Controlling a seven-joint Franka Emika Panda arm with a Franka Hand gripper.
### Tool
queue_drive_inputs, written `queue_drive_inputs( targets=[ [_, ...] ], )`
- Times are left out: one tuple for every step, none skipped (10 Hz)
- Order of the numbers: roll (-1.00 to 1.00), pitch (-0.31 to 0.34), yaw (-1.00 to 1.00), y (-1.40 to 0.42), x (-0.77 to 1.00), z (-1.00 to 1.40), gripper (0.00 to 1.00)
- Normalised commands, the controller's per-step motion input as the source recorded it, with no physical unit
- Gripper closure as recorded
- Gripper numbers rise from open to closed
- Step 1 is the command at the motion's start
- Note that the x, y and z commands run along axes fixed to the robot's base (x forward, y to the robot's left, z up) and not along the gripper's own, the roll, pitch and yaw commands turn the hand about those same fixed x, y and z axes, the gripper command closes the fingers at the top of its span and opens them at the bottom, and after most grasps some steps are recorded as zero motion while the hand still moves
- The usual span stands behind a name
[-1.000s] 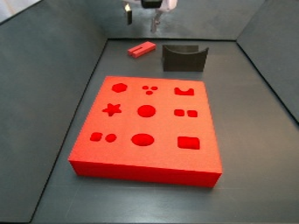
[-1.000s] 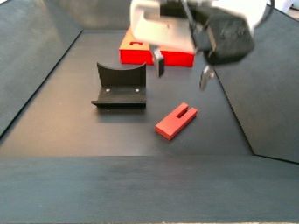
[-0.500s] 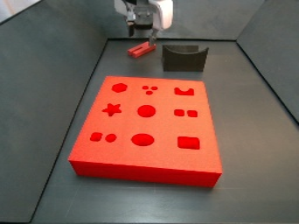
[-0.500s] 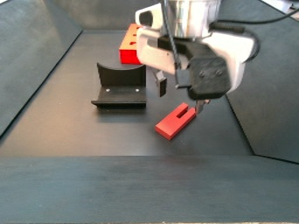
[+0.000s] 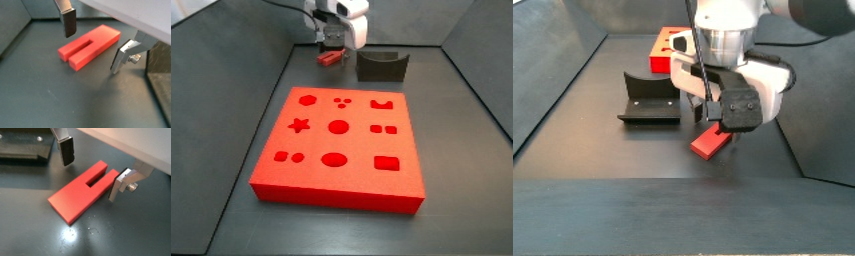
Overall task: Pick up the double-square object. Move up. Rotate the double-square object. Place the double-square object on the fixture. Regrasp the double-square object. Move to above the board. Insert the double-square object.
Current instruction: Pick up the double-square object.
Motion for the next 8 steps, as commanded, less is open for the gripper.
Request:
queue_drive_inputs(
  targets=[
    [-0.12, -0.31, 0.0, 0.17, -0.24, -0.58, 0.0],
    [-0.08, -0.334, -0.07, 0.19, -0.32, -0.21, 0.0],
    [0.0, 0.0, 0.0, 0.0, 0.0, 0.0, 0.0],
    [0.0, 0.0, 0.0, 0.0, 0.0, 0.0, 0.0],
    [0.0, 0.0, 0.0, 0.0, 0.0, 0.0, 1.0],
    [0.0, 0.0, 0.0, 0.0, 0.0, 0.0, 1.0],
    [0.0, 0.0, 0.0, 0.0, 0.0, 0.0, 1.0],
    [0.0, 0.0, 0.0, 0.0, 0.0, 0.0, 1.0]
  ],
)
